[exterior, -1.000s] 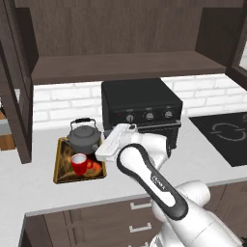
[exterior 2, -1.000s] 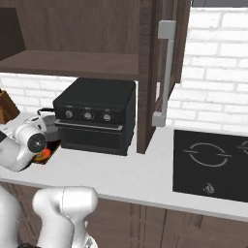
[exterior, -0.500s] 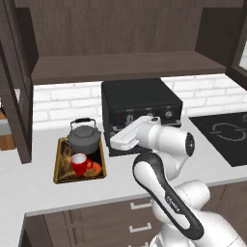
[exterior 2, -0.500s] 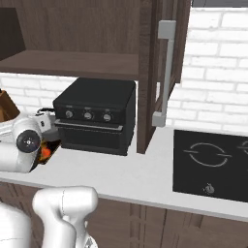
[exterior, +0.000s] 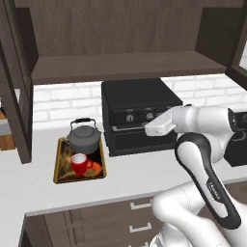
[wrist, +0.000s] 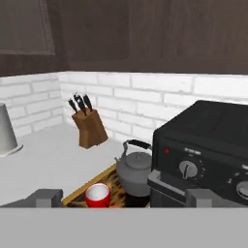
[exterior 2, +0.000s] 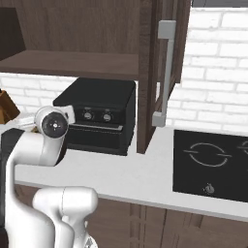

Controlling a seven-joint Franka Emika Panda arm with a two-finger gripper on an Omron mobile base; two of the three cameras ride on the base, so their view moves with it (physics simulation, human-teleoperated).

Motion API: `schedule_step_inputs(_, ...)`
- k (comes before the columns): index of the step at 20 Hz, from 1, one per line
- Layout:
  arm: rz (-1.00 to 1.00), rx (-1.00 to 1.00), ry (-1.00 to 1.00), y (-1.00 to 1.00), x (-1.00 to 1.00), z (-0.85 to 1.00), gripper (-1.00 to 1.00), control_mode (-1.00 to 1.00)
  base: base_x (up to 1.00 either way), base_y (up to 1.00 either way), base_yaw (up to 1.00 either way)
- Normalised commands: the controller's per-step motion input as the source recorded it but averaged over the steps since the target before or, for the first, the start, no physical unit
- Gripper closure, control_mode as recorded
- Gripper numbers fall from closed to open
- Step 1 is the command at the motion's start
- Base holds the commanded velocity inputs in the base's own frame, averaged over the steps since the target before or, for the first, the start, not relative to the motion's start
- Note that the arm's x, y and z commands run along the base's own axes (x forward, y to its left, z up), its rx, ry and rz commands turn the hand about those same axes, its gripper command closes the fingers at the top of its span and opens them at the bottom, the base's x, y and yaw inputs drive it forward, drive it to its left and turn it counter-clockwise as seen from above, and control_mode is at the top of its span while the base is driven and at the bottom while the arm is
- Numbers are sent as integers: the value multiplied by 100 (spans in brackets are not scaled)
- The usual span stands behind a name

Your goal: Pick the kettle from the counter and place it on the tray. Then pick the mug from the cabinet and place it on the tray. Then close the cabinet doors.

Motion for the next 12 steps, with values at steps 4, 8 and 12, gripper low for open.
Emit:
schedule_step_inputs(4,-10,0,-17,-58,-56,-29,-100,-100,0,0,0)
schedule_step_inputs(8,-17,0,-25,-35,-50,-62,-100,-100,0,0,0)
schedule_step_inputs(12,-22,2,-33,-10,-36,-79,-100,-100,0,0,0)
